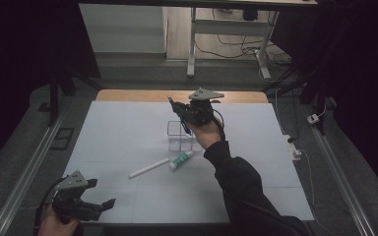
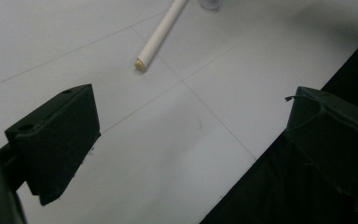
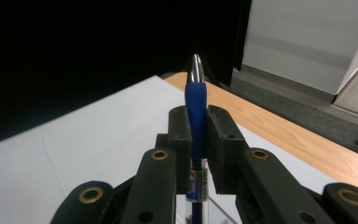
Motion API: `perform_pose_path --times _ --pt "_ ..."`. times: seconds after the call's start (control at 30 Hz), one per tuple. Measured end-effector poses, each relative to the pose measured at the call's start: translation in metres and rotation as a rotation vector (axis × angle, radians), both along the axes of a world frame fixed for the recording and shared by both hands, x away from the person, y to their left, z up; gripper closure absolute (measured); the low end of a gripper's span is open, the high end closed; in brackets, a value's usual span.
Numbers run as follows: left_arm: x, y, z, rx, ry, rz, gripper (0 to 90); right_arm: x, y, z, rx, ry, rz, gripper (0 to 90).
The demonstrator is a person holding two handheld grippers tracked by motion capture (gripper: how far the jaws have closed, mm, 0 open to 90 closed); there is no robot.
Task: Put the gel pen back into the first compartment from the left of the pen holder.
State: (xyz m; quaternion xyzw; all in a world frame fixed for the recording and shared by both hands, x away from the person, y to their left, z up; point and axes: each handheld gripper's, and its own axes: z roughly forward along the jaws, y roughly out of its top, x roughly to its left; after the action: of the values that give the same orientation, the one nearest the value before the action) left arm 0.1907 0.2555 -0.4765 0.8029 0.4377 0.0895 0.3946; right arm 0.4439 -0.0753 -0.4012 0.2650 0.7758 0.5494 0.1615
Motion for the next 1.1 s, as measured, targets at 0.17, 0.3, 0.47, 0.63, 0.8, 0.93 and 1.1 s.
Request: perform_pose_path --times 0.17,0.3,0.47,0.63,0.8,0.93,1.1 --pt "0.0 0.0 0.0 -0.002 -0.002 0.0 2.7 0.005 0.011 -0.004 -0.003 -0.007 -0.006 79.9" --pt "0.0 0.0 0.0 -0.005 0.001 0.0 2.7 0.008 0.019 -0.007 0.001 -0.02 -0.004 79.9" --pt "0.0 0.0 0.0 -0.006 0.001 0.0 2.7 0.011 0.027 -0.009 0.012 -0.02 -0.011 79.9" --pt "0.0 0.0 0.0 -0.009 0.001 0.0 2.7 0.014 0.036 -0.014 -0.001 -0.031 -0.02 79.8" --pt "-0.001 0.001 0.0 -0.012 0.0 -0.001 2.7 0.016 0.042 -0.023 -0.008 -0.019 -0.031 79.7" --pt "-0.001 0.001 0.0 -0.01 0.0 -0.003 2.7 0.015 0.044 -0.031 -0.02 -0.014 -0.029 79.7" --pt "0.0 0.001 0.0 -0.012 0.0 -0.003 2.7 0.014 0.041 -0.04 -0.03 -0.001 -0.037 79.6"
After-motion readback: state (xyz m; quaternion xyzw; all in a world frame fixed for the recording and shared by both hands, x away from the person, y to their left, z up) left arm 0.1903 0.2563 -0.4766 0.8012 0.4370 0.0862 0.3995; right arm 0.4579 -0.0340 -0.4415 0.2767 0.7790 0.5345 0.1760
